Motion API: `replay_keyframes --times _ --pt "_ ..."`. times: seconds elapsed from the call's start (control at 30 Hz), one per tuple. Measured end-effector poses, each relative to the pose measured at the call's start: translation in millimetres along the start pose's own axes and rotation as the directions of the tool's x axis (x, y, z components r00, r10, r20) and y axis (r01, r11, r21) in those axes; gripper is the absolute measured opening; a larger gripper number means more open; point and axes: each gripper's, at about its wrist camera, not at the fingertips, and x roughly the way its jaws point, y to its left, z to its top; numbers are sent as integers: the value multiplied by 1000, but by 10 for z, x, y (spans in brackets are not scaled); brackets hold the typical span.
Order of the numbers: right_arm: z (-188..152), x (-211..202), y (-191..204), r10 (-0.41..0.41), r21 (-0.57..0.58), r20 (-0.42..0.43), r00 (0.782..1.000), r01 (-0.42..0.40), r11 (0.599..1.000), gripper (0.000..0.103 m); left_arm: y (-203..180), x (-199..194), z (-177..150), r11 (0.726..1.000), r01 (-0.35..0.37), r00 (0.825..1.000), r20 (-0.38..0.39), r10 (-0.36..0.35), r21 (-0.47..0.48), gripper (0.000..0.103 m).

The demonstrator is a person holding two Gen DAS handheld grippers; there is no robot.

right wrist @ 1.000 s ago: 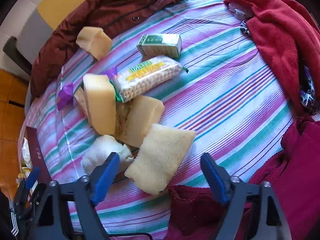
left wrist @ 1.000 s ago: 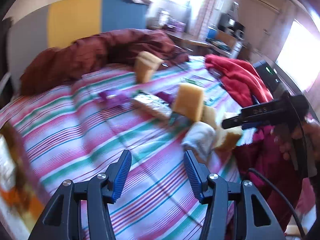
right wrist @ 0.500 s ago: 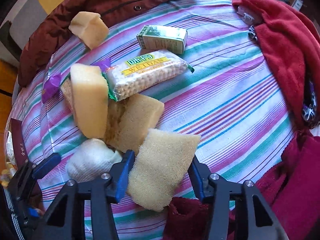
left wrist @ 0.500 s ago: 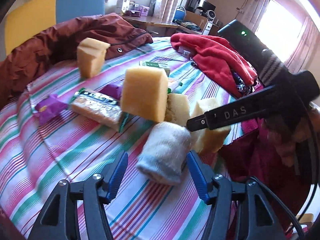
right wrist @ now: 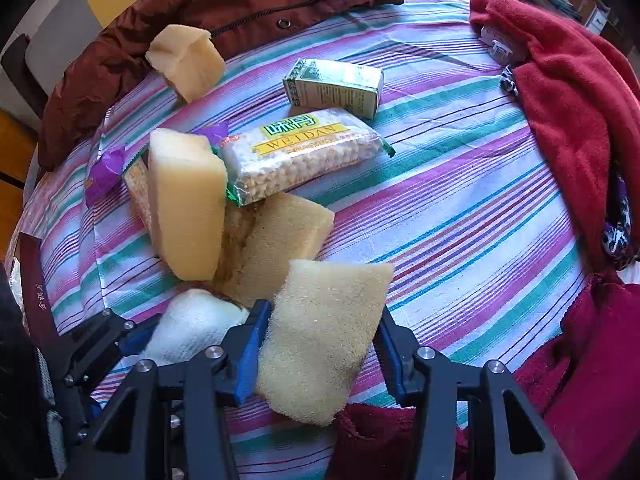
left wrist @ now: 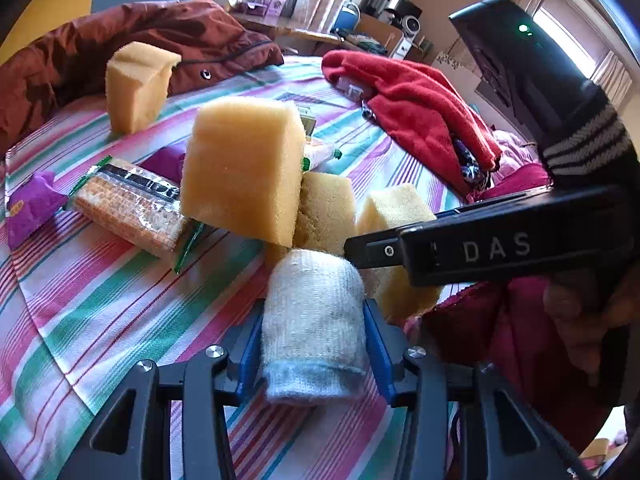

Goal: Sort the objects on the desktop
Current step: 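Grasp the grey sock roll with the left tool while the right tool grasps the tan sponge, then carry both items to the gold tray and lower the grey sock inside with the left tool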

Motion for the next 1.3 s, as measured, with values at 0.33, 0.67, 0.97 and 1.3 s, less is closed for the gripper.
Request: replay_keyframes --times 0.33,0.67,0.97,1.3 --pt "-37 -346 -16 19 37 146 989 -25 999 44 -22 -571 -280 995 -96 991 94 99 -34 45" --pt "-310 -652 313 131 -115 267 955 -104 988 44 114 -1275 -627 967 -169 960 191 205 -188 46" --pt "-502 -673 1109 289 -342 228 930 -202 918 44 379 -1884 -1104 904 -249 909 238 342 -348 46" --pt "-751 -659 2180 445 -546 100 890 -325 772 44 830 -2569 -1613 786 -295 829 264 493 -543 46"
